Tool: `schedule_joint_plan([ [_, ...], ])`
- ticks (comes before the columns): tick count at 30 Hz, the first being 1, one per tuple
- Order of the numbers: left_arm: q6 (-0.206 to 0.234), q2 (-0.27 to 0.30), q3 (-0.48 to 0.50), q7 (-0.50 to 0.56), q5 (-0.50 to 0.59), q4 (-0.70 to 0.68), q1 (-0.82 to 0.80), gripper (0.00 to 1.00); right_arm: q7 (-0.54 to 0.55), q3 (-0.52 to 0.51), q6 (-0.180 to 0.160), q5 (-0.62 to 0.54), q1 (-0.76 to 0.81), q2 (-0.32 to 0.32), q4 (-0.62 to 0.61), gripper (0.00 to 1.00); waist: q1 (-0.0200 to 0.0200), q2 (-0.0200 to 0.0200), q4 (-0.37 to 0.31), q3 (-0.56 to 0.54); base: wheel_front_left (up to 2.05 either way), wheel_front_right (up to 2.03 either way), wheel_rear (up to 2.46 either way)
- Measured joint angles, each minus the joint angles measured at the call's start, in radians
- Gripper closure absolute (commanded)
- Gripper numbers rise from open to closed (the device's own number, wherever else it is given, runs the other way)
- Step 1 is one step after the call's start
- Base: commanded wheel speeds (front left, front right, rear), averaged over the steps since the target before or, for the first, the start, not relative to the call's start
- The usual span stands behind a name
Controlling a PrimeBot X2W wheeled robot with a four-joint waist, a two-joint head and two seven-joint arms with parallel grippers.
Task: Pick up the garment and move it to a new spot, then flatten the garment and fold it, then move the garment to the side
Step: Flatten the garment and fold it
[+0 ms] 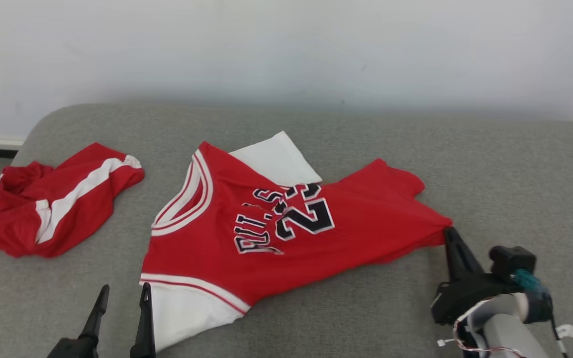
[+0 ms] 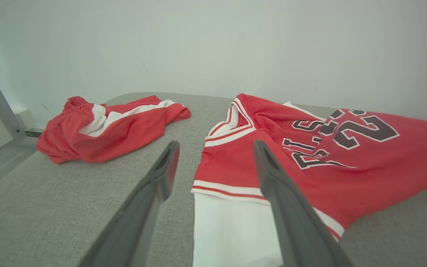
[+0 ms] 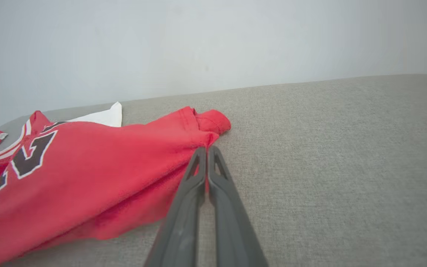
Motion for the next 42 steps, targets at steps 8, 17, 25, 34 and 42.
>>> schedule_joint_plan([
  [8,0.0,-0.012,0.018,0.0,0.007,-0.012,0.012,0.0,0.001,-0.062,0.0,0.024,0.099,-0.097,-0.146,1.0,0.0001,0.0001,-0.07,-0.002,0.0,0.0,0.0],
  [17,0.0,-0.025,0.022,0.0,0.012,-0.021,0.011,0.0,0.077,-0.12,0.0,0.037,0.19,-0.106,-0.294,1.0,0.0,0.0001,-0.099,0.018,0.0,0.0,0.0],
  [25,0.0,-0.031,0.005,0.0,0.012,-0.013,-0.007,0.0,0.114,-0.038,0.0,0.02,0.119,-0.067,-0.337,1.0,0.0001,0.0,-0.067,0.026,0.0,0.0,0.0],
  [34,0.0,-0.034,-0.017,0.0,0.005,0.012,-0.033,0.0,0.089,0.106,0.0,-0.024,-0.11,-0.028,-0.128,1.0,0.0001,0.0,0.008,0.042,0.0,0.0,0.0],
  [42,0.0,-0.034,-0.02,0.0,0.004,0.027,-0.041,0.0,0.031,0.145,0.0,-0.051,-0.225,-0.01,0.138,0.0,0.0001,0.0,0.061,0.043,0.0,0.0,0.0],
])
